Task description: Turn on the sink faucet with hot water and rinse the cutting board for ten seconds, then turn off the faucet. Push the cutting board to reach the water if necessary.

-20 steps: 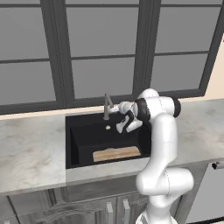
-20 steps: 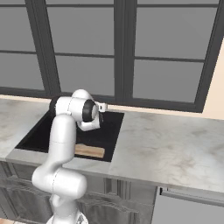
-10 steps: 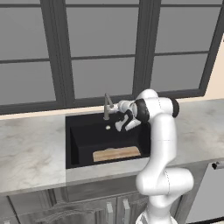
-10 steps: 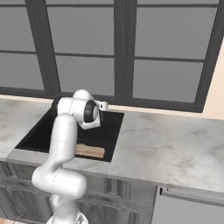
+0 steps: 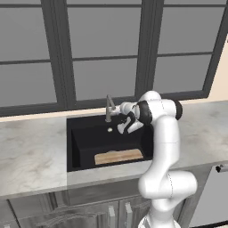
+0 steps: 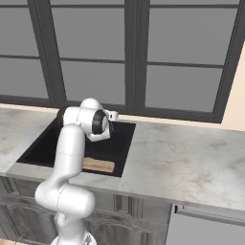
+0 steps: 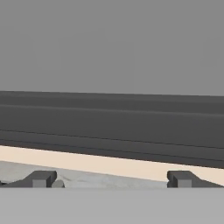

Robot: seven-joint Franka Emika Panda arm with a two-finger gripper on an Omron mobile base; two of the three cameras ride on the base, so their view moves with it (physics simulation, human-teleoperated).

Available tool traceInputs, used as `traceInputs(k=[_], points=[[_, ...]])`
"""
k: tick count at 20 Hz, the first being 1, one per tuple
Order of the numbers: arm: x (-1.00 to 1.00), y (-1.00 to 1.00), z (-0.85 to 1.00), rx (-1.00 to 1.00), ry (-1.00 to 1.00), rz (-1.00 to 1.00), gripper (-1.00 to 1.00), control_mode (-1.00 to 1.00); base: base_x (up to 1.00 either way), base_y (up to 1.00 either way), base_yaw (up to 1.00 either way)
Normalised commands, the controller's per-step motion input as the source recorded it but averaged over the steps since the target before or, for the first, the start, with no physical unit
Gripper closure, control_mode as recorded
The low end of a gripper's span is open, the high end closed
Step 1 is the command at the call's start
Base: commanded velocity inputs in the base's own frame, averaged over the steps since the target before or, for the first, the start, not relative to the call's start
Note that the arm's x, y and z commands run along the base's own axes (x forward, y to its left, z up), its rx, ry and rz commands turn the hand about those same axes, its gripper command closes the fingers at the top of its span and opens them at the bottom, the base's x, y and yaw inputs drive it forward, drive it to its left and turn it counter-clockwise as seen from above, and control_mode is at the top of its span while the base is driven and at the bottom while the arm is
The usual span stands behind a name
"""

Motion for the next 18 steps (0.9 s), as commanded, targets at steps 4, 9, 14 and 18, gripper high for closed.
traceInputs(k=[4,9,14,18], points=[[0.0,0.0,0.0,0.0,0.0,0.0,-1.0,-1.0,0.0,0.0,0.0],[0.0,0.0,-0.06,0.0,-0.07,0.0,-1.0,-1.0,0.0,0.0,0.0],[0.0,0.0,-0.09,0.0,-0.16,0.0,-1.0,-1.0,0.0,0.0,0.0],[0.0,0.0,-0.13,0.0,-0.15,0.0,-1.0,-1.0,0.0,0.0,0.0]])
